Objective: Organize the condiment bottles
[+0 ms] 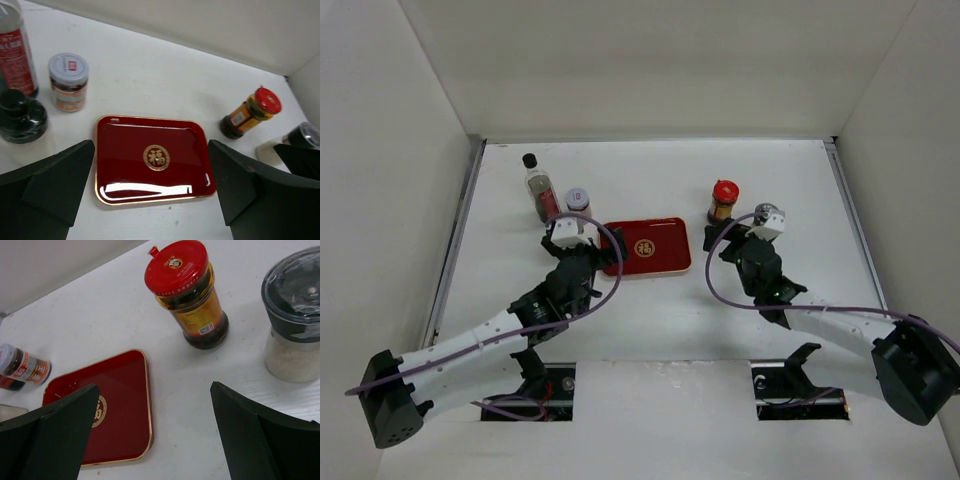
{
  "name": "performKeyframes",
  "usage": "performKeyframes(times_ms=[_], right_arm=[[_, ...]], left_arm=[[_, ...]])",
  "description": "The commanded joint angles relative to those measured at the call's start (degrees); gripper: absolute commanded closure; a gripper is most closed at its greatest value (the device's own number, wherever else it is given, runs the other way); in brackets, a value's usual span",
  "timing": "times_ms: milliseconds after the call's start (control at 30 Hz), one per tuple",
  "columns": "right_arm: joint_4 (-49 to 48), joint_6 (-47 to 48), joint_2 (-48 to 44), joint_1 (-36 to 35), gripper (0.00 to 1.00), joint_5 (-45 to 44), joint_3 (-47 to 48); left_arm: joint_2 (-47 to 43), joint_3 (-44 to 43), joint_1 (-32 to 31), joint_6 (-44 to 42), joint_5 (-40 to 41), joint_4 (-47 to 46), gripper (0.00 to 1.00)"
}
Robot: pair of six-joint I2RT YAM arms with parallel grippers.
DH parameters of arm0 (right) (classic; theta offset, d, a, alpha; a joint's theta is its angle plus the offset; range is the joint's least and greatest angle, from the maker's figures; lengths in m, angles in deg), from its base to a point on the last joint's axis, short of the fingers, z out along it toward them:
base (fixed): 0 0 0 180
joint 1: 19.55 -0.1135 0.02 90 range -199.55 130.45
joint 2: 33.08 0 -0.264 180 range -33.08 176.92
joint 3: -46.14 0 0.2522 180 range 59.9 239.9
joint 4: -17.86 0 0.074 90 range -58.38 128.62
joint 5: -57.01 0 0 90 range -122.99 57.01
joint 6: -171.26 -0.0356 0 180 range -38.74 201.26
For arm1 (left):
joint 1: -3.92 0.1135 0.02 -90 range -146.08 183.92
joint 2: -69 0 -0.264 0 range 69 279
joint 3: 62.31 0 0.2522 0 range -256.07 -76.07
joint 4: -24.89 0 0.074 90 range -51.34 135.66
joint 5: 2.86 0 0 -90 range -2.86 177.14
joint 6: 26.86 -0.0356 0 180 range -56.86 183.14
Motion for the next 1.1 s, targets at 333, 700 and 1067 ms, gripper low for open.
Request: performKeyframes(times_ms=[333, 700, 1067], right_arm=[[-5.83, 1.99, 1.67, -2.68, 0.09, 3.66, 2.44], [-4.69, 4.01, 2.19, -3.83, 0.74, 4.46, 3.67], [-5.74, 4.45, 2.9, -4.53, 0.28, 3.93, 3.59]], left_arm=[[4.39, -16.77, 23.3, -5.42, -3.96, 6.72, 0.0], [11.08, -22.94, 37.9, -3.23, -8.55, 6.54, 0.7], [7.12, -11.61, 31.94, -0.07, -8.02, 19.98, 0.32]])
